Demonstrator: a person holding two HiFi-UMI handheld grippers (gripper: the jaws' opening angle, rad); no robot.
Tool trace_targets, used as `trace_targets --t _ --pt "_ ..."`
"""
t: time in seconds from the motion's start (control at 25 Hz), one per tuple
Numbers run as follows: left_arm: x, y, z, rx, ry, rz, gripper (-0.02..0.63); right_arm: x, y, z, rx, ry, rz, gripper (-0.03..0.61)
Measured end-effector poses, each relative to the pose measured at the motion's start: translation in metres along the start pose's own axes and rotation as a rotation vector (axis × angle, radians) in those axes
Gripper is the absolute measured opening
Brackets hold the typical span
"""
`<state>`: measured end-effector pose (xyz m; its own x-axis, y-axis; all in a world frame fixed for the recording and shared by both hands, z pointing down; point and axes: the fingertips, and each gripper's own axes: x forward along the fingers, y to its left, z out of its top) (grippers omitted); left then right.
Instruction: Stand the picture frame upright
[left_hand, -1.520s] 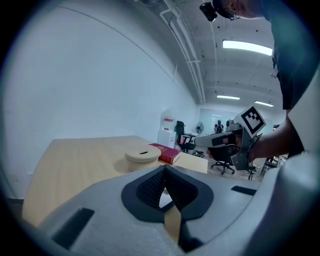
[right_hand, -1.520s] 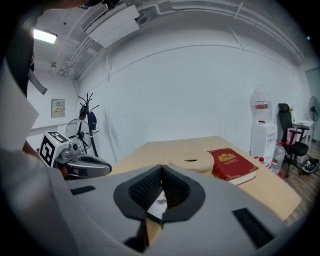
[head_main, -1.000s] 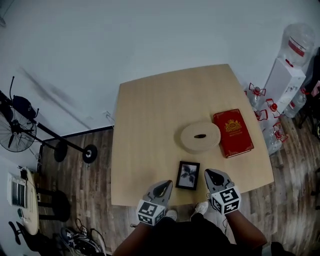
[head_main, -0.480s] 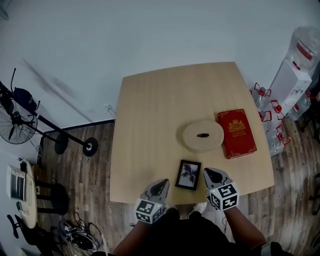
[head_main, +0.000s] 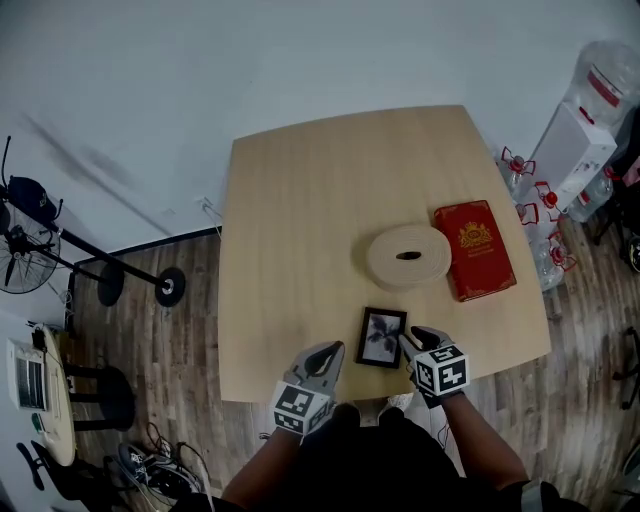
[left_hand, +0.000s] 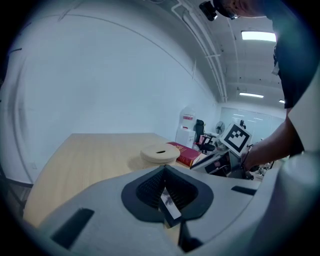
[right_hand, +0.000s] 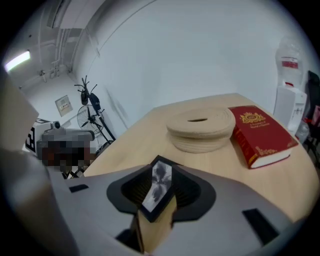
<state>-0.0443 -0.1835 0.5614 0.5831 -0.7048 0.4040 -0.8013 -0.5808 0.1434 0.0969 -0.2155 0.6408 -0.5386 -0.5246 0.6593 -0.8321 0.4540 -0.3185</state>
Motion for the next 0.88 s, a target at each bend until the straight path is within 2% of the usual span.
trace_targets --t 0.16,0.32,0.48,0.88 --pt "-0.001 0.008 -0.004 0.042 0.008 -0.011 0.0 0.022 -0.015 -0.021 0.195 0.055 -0.021 0.118" --pt "-0.005 0.018 -0.004 0.032 -0.001 -0.016 0.0 0.036 -0.02 -0.037 0.337 0.103 -0.047 0.12" --pt "-0.009 0.029 -0.001 0.041 -0.004 -0.023 0.0 0.044 -0.021 -0.044 0.365 0.138 -0.093 0.121" --pt "-0.012 0.045 -0.009 0.03 0.001 -0.036 0.0 0.057 -0.02 -0.059 0.359 0.205 -0.179 0.124"
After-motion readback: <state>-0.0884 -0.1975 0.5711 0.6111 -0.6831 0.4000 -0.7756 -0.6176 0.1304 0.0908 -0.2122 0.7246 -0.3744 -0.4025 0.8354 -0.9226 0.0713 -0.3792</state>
